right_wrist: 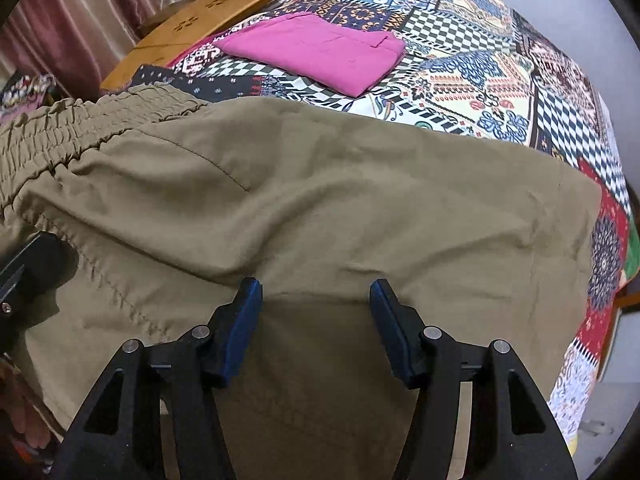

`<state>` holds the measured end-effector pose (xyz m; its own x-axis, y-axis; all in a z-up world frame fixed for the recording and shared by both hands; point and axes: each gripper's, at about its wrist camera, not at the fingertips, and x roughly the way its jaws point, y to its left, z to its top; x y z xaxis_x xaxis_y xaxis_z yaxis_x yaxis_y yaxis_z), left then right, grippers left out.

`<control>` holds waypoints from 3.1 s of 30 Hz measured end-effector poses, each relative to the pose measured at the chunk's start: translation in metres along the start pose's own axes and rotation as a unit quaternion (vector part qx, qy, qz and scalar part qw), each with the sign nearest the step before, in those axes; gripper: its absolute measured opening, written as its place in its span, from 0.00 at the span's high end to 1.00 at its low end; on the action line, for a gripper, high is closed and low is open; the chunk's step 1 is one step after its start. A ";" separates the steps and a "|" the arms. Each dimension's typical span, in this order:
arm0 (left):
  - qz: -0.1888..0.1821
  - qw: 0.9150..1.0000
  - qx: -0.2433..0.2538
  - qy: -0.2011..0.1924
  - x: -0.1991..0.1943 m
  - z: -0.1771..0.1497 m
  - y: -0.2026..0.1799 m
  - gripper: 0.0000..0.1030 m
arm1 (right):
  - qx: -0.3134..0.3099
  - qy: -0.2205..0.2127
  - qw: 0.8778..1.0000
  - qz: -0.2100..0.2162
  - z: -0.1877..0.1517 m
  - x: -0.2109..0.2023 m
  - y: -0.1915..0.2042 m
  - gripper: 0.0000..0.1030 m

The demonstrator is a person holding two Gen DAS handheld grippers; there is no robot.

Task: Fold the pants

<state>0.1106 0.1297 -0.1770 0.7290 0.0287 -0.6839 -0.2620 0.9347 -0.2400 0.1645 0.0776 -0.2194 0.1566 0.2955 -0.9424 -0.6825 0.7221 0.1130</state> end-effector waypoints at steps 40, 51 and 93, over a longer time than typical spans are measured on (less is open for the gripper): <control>-0.070 0.980 0.183 -0.041 -0.036 0.018 -0.171 0.71 | 0.138 -0.123 0.983 -0.018 -0.143 -0.113 -0.100 0.48; -0.117 0.971 0.207 -0.009 -0.019 0.016 -0.214 0.72 | 0.168 -0.084 0.982 0.013 -0.173 -0.076 -0.111 0.48; -0.196 0.893 0.333 0.231 0.082 -0.067 -0.313 0.35 | 0.321 -0.164 0.929 -0.085 -0.267 -0.144 -0.186 0.48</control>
<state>0.2097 -0.1845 -0.2039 0.3033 -0.3517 -0.8856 0.5017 0.8491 -0.1654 0.0787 -0.2661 -0.1890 0.5043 0.2427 -0.8287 -0.0789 0.9686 0.2357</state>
